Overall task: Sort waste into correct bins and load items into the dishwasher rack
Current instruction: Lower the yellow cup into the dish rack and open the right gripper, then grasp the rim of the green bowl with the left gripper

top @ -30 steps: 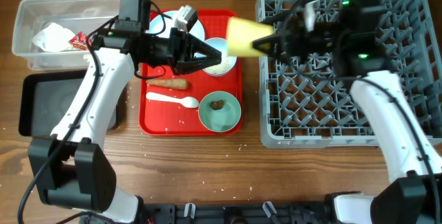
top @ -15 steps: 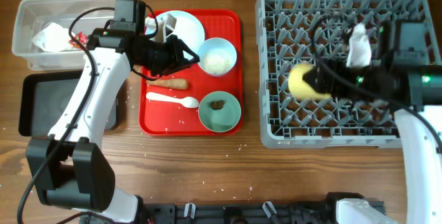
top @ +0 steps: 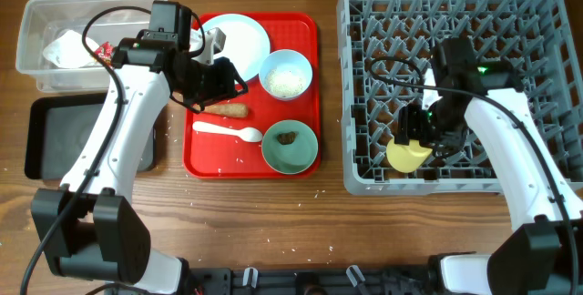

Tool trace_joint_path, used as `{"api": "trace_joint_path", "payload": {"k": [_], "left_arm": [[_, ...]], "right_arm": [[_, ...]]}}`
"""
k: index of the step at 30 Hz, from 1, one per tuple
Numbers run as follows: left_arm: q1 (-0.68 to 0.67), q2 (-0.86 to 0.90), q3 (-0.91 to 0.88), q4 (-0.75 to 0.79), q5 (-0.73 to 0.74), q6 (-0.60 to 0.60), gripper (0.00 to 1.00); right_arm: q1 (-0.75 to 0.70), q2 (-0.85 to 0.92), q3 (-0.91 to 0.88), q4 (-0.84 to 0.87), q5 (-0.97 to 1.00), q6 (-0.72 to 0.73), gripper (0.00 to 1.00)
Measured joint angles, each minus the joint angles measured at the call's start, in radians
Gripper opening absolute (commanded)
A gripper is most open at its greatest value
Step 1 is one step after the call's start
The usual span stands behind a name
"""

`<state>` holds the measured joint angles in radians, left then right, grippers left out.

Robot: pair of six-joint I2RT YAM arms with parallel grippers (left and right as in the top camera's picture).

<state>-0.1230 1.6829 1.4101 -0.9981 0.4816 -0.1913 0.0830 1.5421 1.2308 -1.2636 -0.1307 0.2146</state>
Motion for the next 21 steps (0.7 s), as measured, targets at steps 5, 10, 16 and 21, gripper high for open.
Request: {"api": "trace_joint_path", "payload": {"k": [5,10,16,21], "left_arm": [[0.000,0.000,0.000,-0.001,-0.019,0.007,0.37],[-0.100,0.000,0.000,0.000,-0.080,0.008,0.37],[-0.413,0.010,0.001,0.008,-0.240,-0.033,0.37],[-0.566,0.138,0.003,0.062,-0.367,-0.116,0.35]], "right_arm": [[0.000,0.006,0.000,0.012,-0.008,-0.011,0.98],[0.000,-0.012,0.138,-0.024,-0.008,-0.023,1.00],[-0.039,-0.091,0.282,-0.019,0.023,-0.022,1.00],[-0.072,-0.091,0.282,-0.021,0.043,-0.022,1.00]]}}
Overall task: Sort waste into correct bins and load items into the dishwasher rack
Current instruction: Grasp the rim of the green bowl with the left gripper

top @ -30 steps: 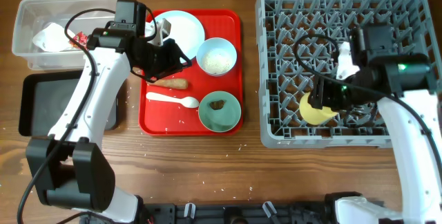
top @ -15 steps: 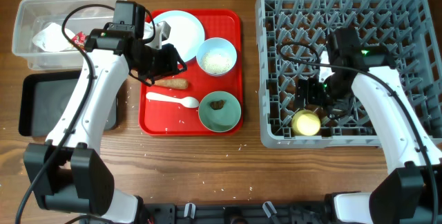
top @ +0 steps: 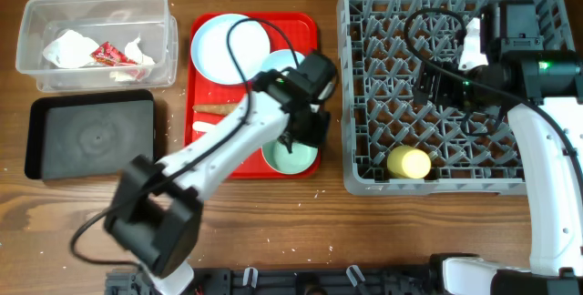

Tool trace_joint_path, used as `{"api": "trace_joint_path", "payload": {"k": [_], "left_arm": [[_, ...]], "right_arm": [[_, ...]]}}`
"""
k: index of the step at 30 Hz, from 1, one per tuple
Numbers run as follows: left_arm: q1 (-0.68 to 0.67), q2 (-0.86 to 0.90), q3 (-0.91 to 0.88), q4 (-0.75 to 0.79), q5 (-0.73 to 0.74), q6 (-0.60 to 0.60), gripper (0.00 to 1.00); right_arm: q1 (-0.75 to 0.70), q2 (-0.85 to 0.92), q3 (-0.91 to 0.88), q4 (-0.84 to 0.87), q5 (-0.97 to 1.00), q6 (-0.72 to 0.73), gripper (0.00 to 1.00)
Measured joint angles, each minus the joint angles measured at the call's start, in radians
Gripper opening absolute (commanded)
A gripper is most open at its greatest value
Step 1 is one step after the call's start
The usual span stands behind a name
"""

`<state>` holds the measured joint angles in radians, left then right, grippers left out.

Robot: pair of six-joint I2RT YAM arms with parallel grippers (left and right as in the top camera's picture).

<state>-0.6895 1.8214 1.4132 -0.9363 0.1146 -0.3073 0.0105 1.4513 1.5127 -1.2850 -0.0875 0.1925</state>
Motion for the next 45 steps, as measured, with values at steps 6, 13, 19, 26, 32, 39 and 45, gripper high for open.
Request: {"api": "trace_joint_path", "payload": {"k": [6,13,19,26,32,39,45], "left_arm": [[-0.047,0.160,0.000,0.037,-0.043,-0.048,0.23],[-0.067,0.178,0.005,0.019,-0.050,-0.059,0.13],[0.090,0.046,0.163,-0.116,-0.076,-0.066,0.27],[0.041,0.007,0.172,-0.120,-0.021,-0.073,0.36],[-0.049,0.142,0.163,-0.095,-0.084,-0.213,0.34],[-0.062,0.229,0.161,-0.026,-0.092,-0.252,0.23],[-0.064,0.270,0.161,-0.024,-0.092,-0.256,0.15]], "right_arm": [[0.000,0.000,0.000,-0.004,0.003,0.000,1.00],[0.000,0.000,0.000,-0.004,0.003,0.000,0.99],[0.000,0.000,0.000,0.012,0.003,0.000,1.00],[0.000,0.000,0.000,0.011,0.003,-0.001,0.99],[0.000,0.000,0.000,-0.010,0.002,-0.015,1.00],[0.000,0.000,0.000,-0.012,-0.010,-0.015,0.99],[0.000,0.000,0.000,-0.012,-0.010,-0.016,1.00]]}}
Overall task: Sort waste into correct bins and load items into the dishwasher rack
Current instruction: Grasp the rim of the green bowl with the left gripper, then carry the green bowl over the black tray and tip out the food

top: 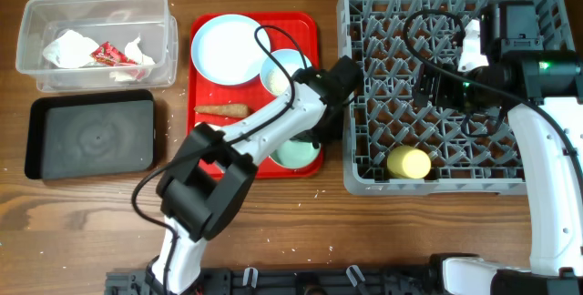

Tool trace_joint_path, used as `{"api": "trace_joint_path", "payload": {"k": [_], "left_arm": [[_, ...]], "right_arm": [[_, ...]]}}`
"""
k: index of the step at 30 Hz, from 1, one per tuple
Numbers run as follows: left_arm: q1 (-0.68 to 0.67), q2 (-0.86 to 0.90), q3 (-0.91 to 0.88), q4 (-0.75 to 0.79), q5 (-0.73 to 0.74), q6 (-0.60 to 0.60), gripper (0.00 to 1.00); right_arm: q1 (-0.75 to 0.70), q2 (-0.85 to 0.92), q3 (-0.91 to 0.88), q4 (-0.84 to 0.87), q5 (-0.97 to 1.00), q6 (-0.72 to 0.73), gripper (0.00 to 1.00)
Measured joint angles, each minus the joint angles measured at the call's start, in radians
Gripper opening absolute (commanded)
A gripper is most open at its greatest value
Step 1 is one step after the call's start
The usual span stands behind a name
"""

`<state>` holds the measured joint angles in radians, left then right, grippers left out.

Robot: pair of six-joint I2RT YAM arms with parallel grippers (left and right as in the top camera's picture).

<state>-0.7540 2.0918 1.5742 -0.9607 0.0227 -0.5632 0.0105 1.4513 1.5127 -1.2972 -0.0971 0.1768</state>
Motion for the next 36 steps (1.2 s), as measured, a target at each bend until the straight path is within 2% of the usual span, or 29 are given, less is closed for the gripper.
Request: {"api": "trace_joint_path", "payload": {"k": [1,2,6,10,12,15,16,17,18,19,22,26,30,36], "left_arm": [[-0.001,0.015,0.000,0.000,0.000,0.000,0.06],[-0.001,0.027,-0.001,-0.001,0.000,0.000,0.04],[-0.001,0.023,0.010,-0.051,-0.027,-0.003,0.04],[0.037,0.005,0.095,-0.230,-0.021,0.022,0.04],[0.102,-0.065,0.175,-0.314,-0.012,0.059,0.04],[0.270,-0.274,0.226,-0.379,0.016,0.137,0.04],[0.340,-0.321,0.227,-0.390,0.024,0.160,0.04],[0.480,-0.365,0.231,-0.398,0.032,0.194,0.04],[0.582,-0.372,0.232,-0.399,0.068,0.235,0.04],[0.747,-0.367,0.228,-0.401,0.148,0.311,0.04],[1.112,-0.331,0.123,-0.344,0.432,0.523,0.04],[1.384,-0.204,-0.074,-0.278,0.743,0.711,0.04],[1.544,-0.126,-0.103,-0.270,0.919,0.772,0.04],[1.577,-0.117,-0.103,-0.343,1.221,0.790,0.04]], "right_arm": [[0.000,0.000,0.000,0.000,0.000,0.000,1.00],[0.000,0.000,0.000,0.000,0.000,0.000,1.00],[0.000,0.000,0.000,0.002,0.000,-0.006,1.00],[0.000,0.000,0.000,0.004,0.000,-0.007,0.99],[0.000,0.000,0.000,0.008,0.000,-0.007,1.00],[0.000,0.000,0.000,0.024,0.000,-0.006,0.99],[0.000,0.000,0.000,0.028,-0.001,-0.007,1.00],[0.000,0.000,0.000,0.028,-0.001,-0.006,0.99],[0.000,0.000,0.000,0.029,-0.003,-0.007,1.00],[0.000,0.000,0.000,0.031,-0.003,-0.007,1.00],[0.000,0.000,0.000,0.042,-0.005,-0.006,1.00],[0.000,0.000,0.000,0.056,-0.007,-0.007,1.00],[0.000,0.000,0.000,0.072,-0.007,-0.006,1.00],[0.000,0.000,0.000,0.076,-0.007,-0.007,0.99]]}}
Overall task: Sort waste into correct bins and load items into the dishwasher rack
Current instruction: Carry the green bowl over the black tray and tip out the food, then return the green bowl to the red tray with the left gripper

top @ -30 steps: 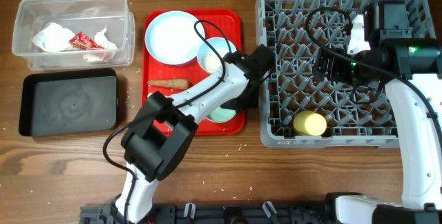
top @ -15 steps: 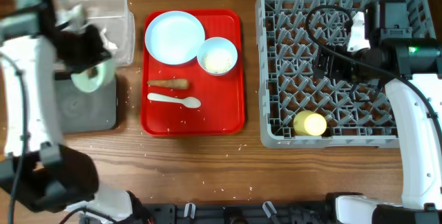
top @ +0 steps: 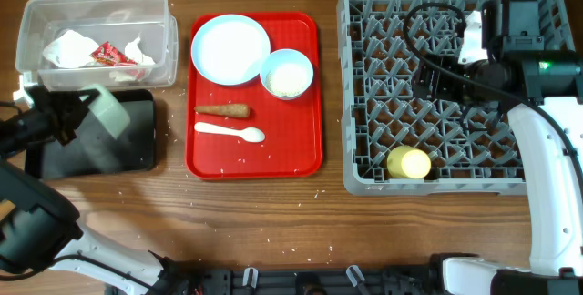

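Note:
My left gripper point(top: 75, 116) is at the far left, shut on the rim of a pale green bowl point(top: 109, 113), which it holds tilted over the black bin point(top: 118, 149). On the red tray point(top: 305, 149) lie a white plate point(top: 230, 49), a white bowl of rice point(top: 287, 74), a brown food piece point(top: 223, 110) and a white spoon point(top: 230, 131). A yellow cup point(top: 408, 162) lies in the front of the grey dishwasher rack point(top: 364, 181). My right gripper point(top: 426, 84) hovers open over the rack's middle.
A clear bin point(top: 159, 67) holding crumpled paper and a red wrapper stands behind the black bin at the far left. Crumbs are scattered on the wooden table in front of the tray. The right arm's cables hang over the rack's back.
The green bowl has left the tray's front right corner and is now held tilted over the black bin by my left gripper. The right arm has not moved.
At first my left gripper was over the tray near the plate while my right gripper held the yellow cup in the rack. Then the cup lay released and the right gripper stood higher; the left reached the green bowl. Now that bowl is over the black bin.

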Tool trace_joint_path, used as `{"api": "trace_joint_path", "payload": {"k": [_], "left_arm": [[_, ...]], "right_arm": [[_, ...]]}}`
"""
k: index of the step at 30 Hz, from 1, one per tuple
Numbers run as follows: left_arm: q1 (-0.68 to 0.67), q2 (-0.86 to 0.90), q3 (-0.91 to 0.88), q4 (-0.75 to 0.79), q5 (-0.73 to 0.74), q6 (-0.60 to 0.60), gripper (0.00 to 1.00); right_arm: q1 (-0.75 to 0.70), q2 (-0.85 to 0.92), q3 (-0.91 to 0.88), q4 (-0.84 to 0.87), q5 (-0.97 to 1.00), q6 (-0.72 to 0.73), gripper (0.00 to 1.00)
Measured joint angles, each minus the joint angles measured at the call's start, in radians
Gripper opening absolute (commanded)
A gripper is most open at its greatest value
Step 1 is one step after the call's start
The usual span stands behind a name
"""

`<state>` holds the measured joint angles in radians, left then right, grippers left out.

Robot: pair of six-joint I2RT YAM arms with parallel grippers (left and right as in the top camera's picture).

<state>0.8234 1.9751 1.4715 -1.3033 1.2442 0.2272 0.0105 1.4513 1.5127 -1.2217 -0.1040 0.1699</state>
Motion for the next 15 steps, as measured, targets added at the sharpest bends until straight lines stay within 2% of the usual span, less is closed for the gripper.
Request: {"api": "trace_joint_path", "payload": {"k": [3,9,15], "left_arm": [[0.018,0.000,0.000,-0.003,0.120,-0.020,0.04],[0.083,0.000,0.000,-0.054,0.255,-0.122,0.04],[0.085,0.000,0.000,-0.042,0.293,-0.146,0.04]], "right_arm": [[0.000,0.000,0.000,-0.001,0.000,0.000,0.99],[0.000,0.000,0.000,-0.002,0.000,0.000,1.00],[0.000,0.000,0.000,-0.002,0.000,0.000,1.00]]}}
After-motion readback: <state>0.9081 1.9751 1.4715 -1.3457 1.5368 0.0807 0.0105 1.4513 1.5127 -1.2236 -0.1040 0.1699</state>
